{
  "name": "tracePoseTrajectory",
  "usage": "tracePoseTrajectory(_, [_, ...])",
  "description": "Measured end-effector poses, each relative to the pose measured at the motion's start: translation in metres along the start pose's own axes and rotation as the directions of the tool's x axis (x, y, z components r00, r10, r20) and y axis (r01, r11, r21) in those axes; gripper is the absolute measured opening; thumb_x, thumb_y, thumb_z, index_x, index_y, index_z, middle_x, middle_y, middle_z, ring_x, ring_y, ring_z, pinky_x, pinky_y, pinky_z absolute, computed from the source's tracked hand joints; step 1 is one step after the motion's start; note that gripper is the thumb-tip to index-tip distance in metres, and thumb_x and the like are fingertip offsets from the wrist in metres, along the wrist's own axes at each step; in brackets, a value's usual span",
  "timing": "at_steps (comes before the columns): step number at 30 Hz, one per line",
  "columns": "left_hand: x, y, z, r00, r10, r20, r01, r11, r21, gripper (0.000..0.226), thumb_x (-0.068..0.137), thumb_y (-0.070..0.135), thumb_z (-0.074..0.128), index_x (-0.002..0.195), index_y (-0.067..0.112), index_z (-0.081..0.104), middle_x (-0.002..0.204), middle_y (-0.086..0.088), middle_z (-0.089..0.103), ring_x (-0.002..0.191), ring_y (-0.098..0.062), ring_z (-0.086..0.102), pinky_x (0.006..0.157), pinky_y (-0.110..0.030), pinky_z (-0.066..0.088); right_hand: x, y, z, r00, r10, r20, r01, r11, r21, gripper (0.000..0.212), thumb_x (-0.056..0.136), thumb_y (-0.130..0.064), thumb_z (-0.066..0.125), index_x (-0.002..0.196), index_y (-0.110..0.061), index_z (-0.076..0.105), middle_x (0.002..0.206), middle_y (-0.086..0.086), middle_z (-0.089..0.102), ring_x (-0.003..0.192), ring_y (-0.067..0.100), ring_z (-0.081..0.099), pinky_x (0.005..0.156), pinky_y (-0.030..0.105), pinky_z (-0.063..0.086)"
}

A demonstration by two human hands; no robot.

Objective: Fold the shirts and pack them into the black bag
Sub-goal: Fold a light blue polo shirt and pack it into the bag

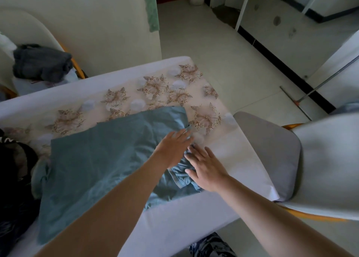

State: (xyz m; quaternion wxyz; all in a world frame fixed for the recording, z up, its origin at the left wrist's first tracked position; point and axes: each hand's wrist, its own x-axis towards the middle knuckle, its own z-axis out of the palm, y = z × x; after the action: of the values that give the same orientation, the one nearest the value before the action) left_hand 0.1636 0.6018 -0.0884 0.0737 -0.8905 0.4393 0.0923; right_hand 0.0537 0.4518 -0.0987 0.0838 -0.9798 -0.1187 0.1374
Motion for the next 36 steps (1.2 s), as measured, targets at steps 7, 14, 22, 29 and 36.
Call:
tracePoseTrajectory(7, [0.052,-0.024,-0.012,0.986,0.139,0.088,-0.153,0.973,0.174,0.079,0.089,0.0,0.057,0.155,0.02,0.02,0.164,-0.01,0.01,0.15,-0.029,0.01,0.121,-0.043,0.019,0.013,0.029,0.01,0.966,-0.012,-0.259,0.058,0.984,0.171,0.029,0.096,-0.034,0.05,0.116,-0.02,0.067,0.13,0.002,0.058,0.115,0.025,0.058,0.093,0.038,0.048])
tracePoseTrajectory(14, [0.069,-0.033,-0.028,0.968,0.225,0.11,-0.249,0.91,0.332,0.047,0.092,0.007,0.055,0.137,0.016,0.046,0.133,-0.005,0.054,0.122,-0.024,0.048,0.103,-0.037,0.036,0.024,0.02,0.001,0.944,0.31,-0.116,-0.287,0.941,0.177,0.058,0.079,-0.059,0.066,0.12,-0.019,0.057,0.113,0.005,0.053,0.103,0.026,0.054,0.089,0.038,0.047])
tracePoseTrajectory(22, [-0.005,-0.081,-0.065,0.981,0.179,-0.082,-0.128,0.896,0.426,0.028,0.081,0.009,0.065,0.106,0.02,0.067,0.109,0.002,0.06,0.103,-0.021,0.053,0.093,-0.033,0.042,0.031,-0.033,-0.038,0.943,0.326,0.073,-0.327,0.857,0.398,0.019,0.084,-0.036,0.06,0.082,-0.022,0.048,0.08,-0.005,0.058,0.075,0.02,0.058,0.061,0.029,0.044])
tracePoseTrajectory(29, [-0.125,-0.138,-0.044,0.988,-0.101,-0.12,0.141,0.907,0.397,0.041,0.081,0.012,0.069,0.119,0.026,0.064,0.118,0.0,0.06,0.113,-0.025,0.055,0.097,-0.036,0.043,0.046,-0.133,-0.069,0.947,0.077,0.312,-0.302,0.54,0.785,0.023,0.084,-0.036,0.072,0.098,-0.022,0.061,0.096,-0.001,0.066,0.076,0.017,0.066,0.051,0.029,0.051])
tracePoseTrajectory(36, [-0.217,-0.108,0.029,0.892,-0.444,0.083,0.452,0.88,-0.148,0.07,0.088,0.016,0.057,0.151,0.033,0.032,0.15,0.003,0.036,0.136,-0.024,0.038,0.108,-0.037,0.033,0.053,-0.157,-0.023,0.994,0.085,0.075,-0.11,0.879,0.463,0.026,0.096,-0.019,0.051,0.118,-0.022,0.065,0.119,-0.003,0.064,0.11,0.016,0.06,0.091,0.03,0.05])
